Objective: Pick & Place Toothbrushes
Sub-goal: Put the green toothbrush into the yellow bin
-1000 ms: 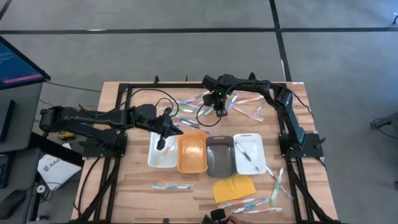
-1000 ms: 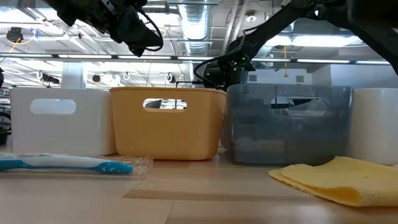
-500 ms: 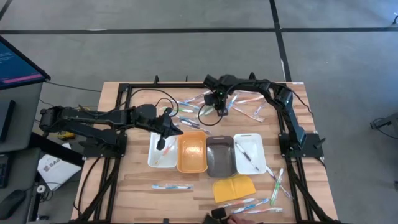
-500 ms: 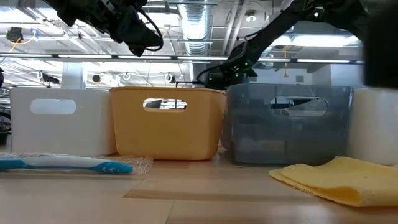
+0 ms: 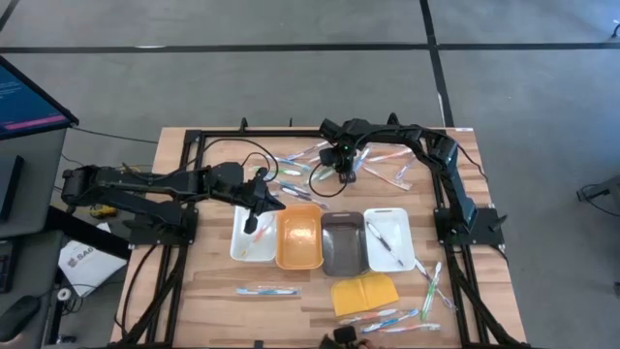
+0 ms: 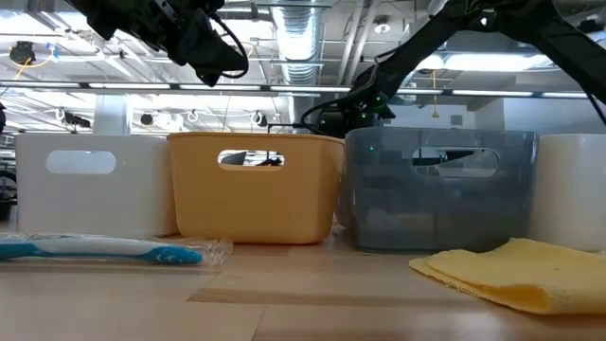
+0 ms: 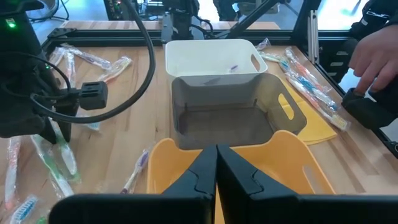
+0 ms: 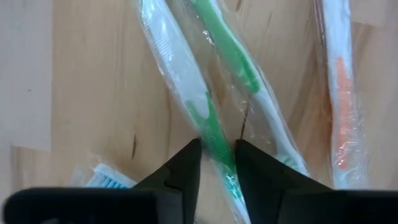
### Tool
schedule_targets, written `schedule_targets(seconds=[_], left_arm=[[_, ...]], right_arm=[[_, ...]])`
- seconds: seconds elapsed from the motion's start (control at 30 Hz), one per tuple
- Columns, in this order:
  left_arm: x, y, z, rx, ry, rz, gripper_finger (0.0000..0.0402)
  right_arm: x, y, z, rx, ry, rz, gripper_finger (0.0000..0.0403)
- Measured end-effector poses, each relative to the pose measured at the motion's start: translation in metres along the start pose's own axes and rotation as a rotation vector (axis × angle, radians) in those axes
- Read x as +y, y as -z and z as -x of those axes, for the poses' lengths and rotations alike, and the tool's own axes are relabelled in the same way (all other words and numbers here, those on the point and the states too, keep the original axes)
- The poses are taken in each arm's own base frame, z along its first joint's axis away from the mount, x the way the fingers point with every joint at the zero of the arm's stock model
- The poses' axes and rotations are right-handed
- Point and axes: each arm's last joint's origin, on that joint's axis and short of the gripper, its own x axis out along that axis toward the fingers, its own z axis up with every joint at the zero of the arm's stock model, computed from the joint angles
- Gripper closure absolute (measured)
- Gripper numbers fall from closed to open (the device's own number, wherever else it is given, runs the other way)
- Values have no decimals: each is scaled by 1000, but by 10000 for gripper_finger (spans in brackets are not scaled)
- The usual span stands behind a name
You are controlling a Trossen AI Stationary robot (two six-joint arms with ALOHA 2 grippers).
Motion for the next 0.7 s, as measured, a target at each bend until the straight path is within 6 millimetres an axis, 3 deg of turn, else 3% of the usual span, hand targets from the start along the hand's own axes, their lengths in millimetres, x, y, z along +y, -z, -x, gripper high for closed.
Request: schedule_targets(seconds=[0.17,0.47,0.7], left_arm=[[0,0,0,-1,0,0,400],[0,0,0,-1,0,19,400],[0,0,0,0,0,46,400]], right_arm=[[3,-1,1,10,-3,-25,387],[7,-5,9,36,7,-100,396],[9,-12,52,-22,52,-144,398]])
